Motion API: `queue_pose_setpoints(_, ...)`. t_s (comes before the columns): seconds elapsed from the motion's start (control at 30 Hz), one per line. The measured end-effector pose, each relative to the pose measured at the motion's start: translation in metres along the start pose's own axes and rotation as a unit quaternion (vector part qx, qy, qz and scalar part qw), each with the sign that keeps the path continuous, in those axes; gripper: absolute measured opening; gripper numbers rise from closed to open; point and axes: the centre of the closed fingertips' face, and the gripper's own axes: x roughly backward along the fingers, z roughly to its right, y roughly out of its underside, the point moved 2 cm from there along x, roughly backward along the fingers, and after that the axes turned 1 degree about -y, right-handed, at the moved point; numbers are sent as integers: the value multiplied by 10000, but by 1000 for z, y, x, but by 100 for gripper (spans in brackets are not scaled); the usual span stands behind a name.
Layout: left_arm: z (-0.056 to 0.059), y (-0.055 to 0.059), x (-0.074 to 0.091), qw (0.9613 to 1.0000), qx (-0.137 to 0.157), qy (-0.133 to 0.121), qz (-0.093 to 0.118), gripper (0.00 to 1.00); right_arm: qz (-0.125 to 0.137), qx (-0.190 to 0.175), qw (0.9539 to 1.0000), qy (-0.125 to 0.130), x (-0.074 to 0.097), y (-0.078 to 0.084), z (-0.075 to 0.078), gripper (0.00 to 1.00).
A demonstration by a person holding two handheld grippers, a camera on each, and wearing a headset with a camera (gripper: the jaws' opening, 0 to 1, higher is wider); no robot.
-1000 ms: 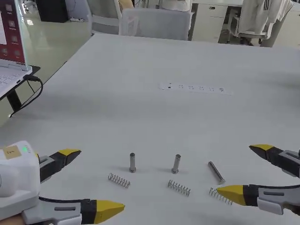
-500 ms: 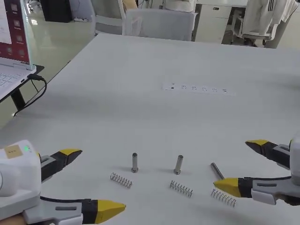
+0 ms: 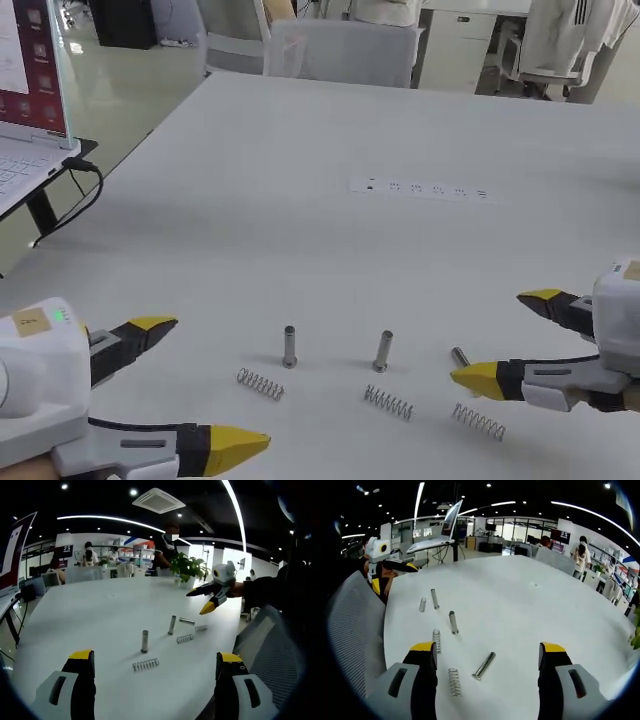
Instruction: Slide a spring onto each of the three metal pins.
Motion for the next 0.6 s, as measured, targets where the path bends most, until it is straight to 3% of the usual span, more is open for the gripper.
queue_pose_setpoints(0.37,0,1,0,10000,14,-3,12,99,-266,-98,9995,139,-10,4,8,79)
queue_pose_setpoints(0.6,0,2,-1,10000,25,22,3,98,-488,-305,9981,214,-16,9,10,68)
